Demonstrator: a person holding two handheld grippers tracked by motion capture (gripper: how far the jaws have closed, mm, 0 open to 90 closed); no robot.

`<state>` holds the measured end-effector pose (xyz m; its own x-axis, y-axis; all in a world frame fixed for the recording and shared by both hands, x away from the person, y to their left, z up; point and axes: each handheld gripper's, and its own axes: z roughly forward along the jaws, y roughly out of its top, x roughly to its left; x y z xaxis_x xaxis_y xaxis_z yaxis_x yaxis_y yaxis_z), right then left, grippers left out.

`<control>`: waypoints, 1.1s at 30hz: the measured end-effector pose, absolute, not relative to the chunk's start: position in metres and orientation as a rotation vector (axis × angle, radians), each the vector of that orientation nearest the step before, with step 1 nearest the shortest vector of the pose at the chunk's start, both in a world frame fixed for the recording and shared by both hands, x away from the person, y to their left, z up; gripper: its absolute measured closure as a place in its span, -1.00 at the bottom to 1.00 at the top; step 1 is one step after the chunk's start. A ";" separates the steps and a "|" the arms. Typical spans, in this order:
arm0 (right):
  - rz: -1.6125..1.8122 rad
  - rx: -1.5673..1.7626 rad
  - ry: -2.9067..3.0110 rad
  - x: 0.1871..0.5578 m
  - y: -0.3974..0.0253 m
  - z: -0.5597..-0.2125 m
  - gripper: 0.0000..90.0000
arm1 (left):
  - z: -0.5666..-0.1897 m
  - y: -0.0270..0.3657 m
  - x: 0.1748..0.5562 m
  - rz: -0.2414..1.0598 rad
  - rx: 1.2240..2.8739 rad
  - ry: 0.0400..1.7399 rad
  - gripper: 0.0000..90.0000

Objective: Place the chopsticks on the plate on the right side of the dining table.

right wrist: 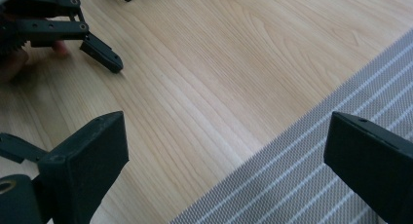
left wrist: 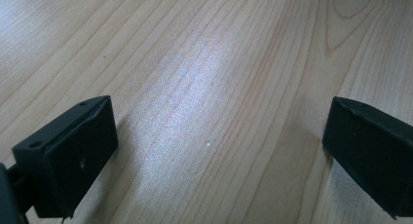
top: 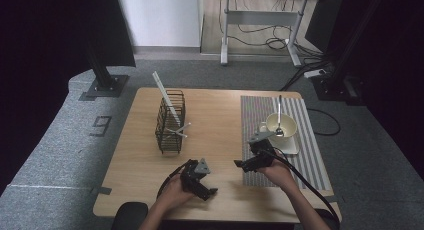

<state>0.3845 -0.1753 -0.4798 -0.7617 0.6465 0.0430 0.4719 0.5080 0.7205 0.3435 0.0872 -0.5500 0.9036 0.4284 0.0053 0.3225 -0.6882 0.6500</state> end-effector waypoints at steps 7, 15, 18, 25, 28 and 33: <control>1.127 0.880 2.543 0.394 -0.159 -0.463 -0.96 | -0.550 0.087 0.343 0.204 2.382 0.539 -1.00; 1.161 0.803 2.560 0.404 -0.138 -0.436 -0.94 | -0.550 0.087 0.344 0.203 2.387 0.535 -1.00; 1.163 0.787 2.572 0.408 -0.129 -0.427 -0.94 | -0.550 0.087 0.343 0.205 2.387 0.536 -1.00; 1.168 0.747 2.599 0.417 -0.108 -0.407 -0.91 | -0.550 0.087 0.343 0.202 2.381 0.541 -1.00; 1.187 0.740 2.611 0.419 -0.102 -0.402 -0.91 | -0.550 0.087 0.343 0.200 2.380 0.543 -1.00; 1.224 0.725 2.640 0.426 -0.088 -0.389 -0.81 | -0.550 0.087 0.343 0.199 2.388 0.536 -1.00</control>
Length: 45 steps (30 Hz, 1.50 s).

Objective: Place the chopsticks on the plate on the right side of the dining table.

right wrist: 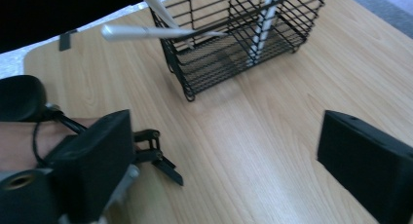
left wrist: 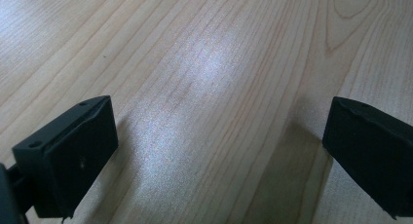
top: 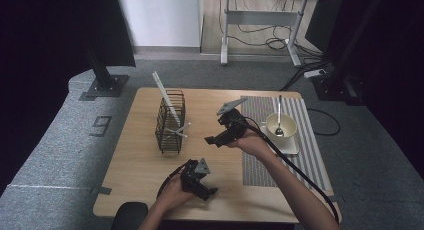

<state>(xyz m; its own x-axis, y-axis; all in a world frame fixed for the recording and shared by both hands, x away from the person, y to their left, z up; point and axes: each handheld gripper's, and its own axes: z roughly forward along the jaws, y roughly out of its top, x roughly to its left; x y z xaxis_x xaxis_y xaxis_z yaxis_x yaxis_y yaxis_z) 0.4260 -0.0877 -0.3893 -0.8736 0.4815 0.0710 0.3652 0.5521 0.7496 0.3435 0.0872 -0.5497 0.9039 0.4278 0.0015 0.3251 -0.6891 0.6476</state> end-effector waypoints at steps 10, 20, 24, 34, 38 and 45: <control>1.306 0.649 2.667 0.433 -0.062 -0.370 -0.75 | -0.550 0.087 0.343 0.198 2.389 0.534 -1.00; 1.273 0.584 2.676 0.435 -0.035 -0.356 -0.45 | -0.550 0.087 0.343 0.199 2.380 0.542 -1.00; 1.263 0.535 2.684 0.433 -0.026 -0.355 -0.15 | -0.550 0.087 0.343 0.202 2.386 0.538 -1.00; 1.198 0.489 2.707 0.431 -0.012 -0.358 0.31 | -0.550 0.087 0.343 0.203 2.388 0.537 -1.00; 1.163 0.481 2.692 0.429 -0.009 -0.359 0.45 | -0.550 0.087 0.343 0.202 2.387 0.538 -1.00; 1.150 0.472 2.666 0.426 -0.008 -0.358 0.73 | -0.550 0.087 0.343 0.203 2.386 0.540 -1.00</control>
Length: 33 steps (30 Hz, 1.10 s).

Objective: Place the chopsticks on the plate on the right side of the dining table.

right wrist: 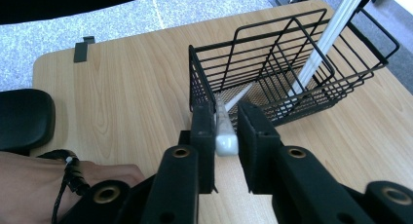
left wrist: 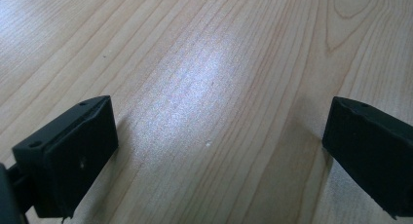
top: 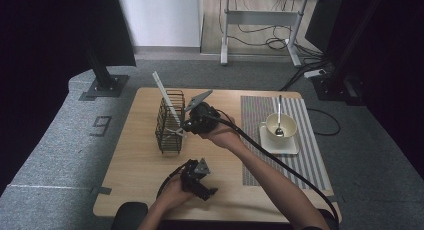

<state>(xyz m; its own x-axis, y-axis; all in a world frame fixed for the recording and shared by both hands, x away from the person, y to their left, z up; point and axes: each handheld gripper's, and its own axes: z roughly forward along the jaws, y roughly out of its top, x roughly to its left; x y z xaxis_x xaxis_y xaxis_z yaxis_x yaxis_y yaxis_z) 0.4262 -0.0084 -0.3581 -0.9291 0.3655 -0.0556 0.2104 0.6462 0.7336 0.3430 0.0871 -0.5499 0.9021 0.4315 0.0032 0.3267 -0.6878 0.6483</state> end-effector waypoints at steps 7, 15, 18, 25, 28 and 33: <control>1.144 0.491 2.651 0.426 -0.011 -0.355 0.82 | -0.550 0.087 0.343 0.203 2.386 0.541 -1.00; 1.175 0.526 2.637 0.426 -0.020 -0.345 0.82 | -0.550 0.087 0.343 0.203 2.385 0.540 -1.00; 1.192 0.534 2.636 0.426 -0.024 -0.341 0.82 | -0.550 0.087 0.343 0.202 2.385 0.540 -1.00; 1.251 0.551 2.644 0.426 -0.040 -0.327 0.82 | -0.550 0.087 0.343 0.202 2.383 0.539 -1.00; 1.260 0.551 2.645 0.425 -0.044 -0.325 0.82 | -0.550 0.087 0.343 0.202 2.383 0.539 -1.00; 1.304 0.563 2.643 0.424 -0.058 -0.321 0.82 | -0.550 0.087 0.343 0.202 2.384 0.540 -1.00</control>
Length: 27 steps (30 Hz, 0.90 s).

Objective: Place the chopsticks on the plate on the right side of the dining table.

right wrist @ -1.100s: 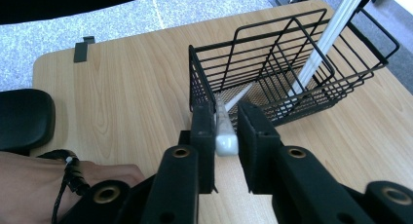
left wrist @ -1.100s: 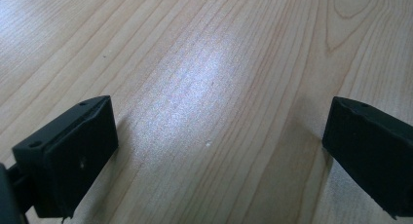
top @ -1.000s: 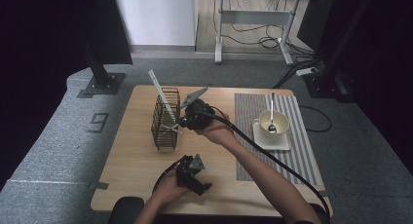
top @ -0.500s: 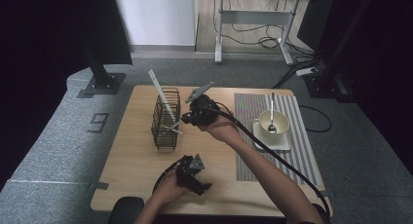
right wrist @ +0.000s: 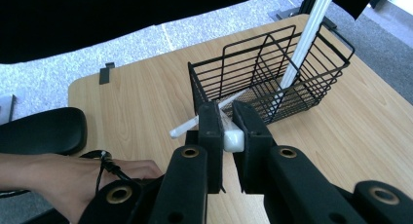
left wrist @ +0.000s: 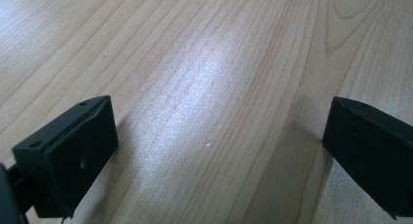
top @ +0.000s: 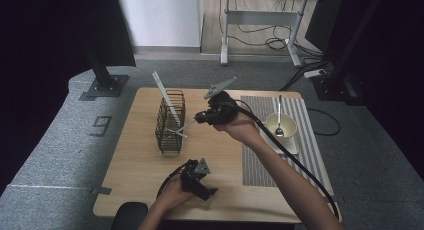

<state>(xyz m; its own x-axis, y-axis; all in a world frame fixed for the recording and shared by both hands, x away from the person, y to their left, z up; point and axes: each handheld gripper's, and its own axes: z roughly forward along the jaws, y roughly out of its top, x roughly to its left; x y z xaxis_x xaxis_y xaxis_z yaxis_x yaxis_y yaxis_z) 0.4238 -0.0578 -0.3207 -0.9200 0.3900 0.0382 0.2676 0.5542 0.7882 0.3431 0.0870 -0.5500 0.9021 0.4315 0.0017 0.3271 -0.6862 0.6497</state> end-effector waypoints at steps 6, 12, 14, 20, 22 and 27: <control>1.333 0.580 2.638 0.423 -0.069 -0.316 0.82 | -0.550 0.087 0.343 0.202 2.385 0.537 -1.00; 1.346 0.590 2.620 0.420 -0.084 -0.303 0.82 | -0.550 0.087 0.343 0.202 2.384 0.535 -1.00; 1.355 0.595 2.613 0.419 -0.088 -0.298 0.82 | -0.550 0.087 0.343 0.202 2.384 0.536 -1.00; 1.381 0.605 2.587 0.418 -0.100 -0.287 0.82 | -0.550 0.087 0.343 0.202 2.383 0.540 -1.00; 1.391 0.615 2.576 0.417 -0.106 -0.282 0.82 | -0.550 0.087 0.343 0.202 2.383 0.537 -1.00; 1.407 0.624 2.543 0.413 -0.118 -0.270 0.82 | -0.550 0.087 0.343 0.202 2.384 0.538 -1.00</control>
<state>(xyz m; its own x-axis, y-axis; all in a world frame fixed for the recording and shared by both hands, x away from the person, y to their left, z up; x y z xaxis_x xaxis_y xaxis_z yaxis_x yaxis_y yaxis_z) 0.4128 -0.1184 -0.2704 -0.8983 0.4363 0.0528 0.2765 0.4677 0.8395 0.3432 0.0870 -0.5500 0.9026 0.4305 0.0022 0.3257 -0.6862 0.6504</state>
